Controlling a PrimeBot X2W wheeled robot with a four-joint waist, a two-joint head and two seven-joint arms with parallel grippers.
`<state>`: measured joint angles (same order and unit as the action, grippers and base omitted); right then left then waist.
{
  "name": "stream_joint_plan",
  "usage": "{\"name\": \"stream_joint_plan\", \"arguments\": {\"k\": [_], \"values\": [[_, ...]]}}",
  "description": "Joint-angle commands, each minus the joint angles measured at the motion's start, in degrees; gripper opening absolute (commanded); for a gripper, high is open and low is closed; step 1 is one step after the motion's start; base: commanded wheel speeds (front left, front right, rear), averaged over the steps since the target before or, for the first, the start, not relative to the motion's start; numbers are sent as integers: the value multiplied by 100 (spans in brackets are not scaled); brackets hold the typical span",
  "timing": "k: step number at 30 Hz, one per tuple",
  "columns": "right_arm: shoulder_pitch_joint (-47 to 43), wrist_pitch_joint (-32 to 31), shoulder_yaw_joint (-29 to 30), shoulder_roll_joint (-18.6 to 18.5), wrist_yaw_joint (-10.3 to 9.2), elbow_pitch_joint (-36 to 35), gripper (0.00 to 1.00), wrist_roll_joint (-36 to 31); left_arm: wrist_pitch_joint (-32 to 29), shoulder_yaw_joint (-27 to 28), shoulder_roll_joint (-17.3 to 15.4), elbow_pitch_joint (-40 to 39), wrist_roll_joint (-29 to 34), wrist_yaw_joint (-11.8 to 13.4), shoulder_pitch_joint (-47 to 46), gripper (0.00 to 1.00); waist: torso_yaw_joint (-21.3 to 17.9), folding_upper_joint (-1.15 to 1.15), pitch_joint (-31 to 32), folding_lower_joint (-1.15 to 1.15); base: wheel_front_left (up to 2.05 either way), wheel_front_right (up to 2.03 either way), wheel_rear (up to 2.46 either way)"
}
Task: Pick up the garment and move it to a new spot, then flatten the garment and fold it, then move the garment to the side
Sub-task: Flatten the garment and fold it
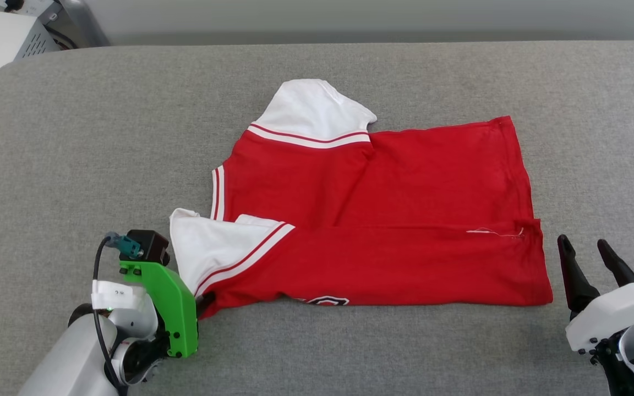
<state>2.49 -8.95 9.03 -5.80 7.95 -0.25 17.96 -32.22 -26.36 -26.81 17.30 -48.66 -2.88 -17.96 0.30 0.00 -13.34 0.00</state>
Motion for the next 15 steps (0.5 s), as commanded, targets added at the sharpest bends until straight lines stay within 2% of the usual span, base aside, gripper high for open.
{"name": "stream_joint_plan", "arguments": {"k": [1, 8, 10, 15], "values": [[28, -259, 10, -77, -46, 20, 100, 107, 54, -110, 113, 5, 65, -26, 130, 0, 47, 0, 80, 0, 0, 0, 0], [-46, -1946, -7, -449, -46, 1, 100, 430, 354, 37, -99, -772, 216, 117, 250, 0, 185, 0, 212, 0, 0, 0, 0], [17, -2579, -159, -582, -46, -19, 100, 559, 410, 94, -203, -1234, 273, 207, 317, 0, 272, 0, 159, 0, 0, 0, 0], [224, -2951, -385, -632, -46, 264, 100, 620, 397, 128, -279, -1577, 304, 290, 337, 0, 362, 0, -10, 0, 0, 0, 0]]}}
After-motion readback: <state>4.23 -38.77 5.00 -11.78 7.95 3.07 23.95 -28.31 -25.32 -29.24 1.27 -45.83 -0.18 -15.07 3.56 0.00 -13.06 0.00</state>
